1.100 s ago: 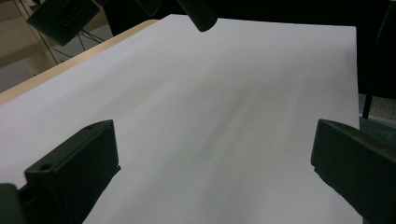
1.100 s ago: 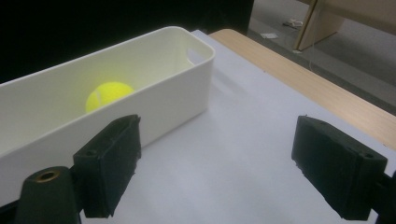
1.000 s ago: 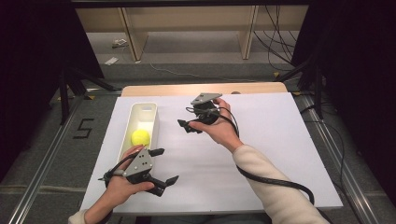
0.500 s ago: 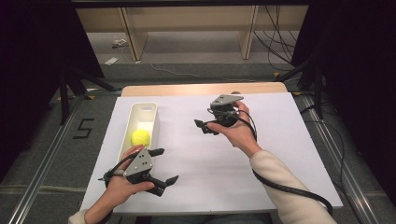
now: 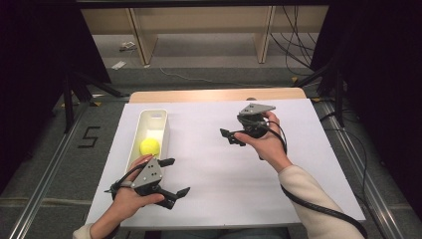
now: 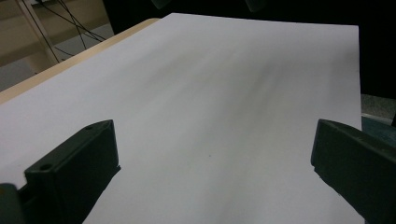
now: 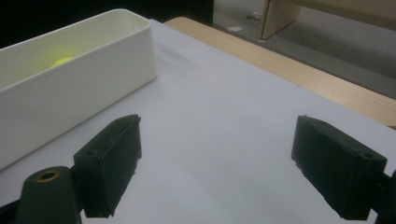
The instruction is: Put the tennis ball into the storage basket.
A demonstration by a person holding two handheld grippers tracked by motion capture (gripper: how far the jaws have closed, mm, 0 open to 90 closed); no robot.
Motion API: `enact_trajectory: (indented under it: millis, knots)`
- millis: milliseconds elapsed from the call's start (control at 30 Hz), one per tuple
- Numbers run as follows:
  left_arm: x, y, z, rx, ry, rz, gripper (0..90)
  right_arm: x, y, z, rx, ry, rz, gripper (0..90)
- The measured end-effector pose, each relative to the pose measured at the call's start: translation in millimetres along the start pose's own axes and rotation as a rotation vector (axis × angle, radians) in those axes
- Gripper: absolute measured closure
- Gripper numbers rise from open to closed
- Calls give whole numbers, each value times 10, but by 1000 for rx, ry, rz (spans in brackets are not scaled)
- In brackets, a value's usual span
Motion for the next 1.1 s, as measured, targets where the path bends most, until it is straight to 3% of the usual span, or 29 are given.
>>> enact_trajectory:
  millis: [1100]
  knots:
    - [2, -14, -4, -11, -3, -5, 2, 292, 168, 291, 35, 0, -31, 167]
Point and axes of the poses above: each handheld gripper's, and its own axes: z roughly backward along the jaws, x roughly out of its underside, y roughly to its right, the point moved 9 cm from there along -z, roughly forward along the jaws
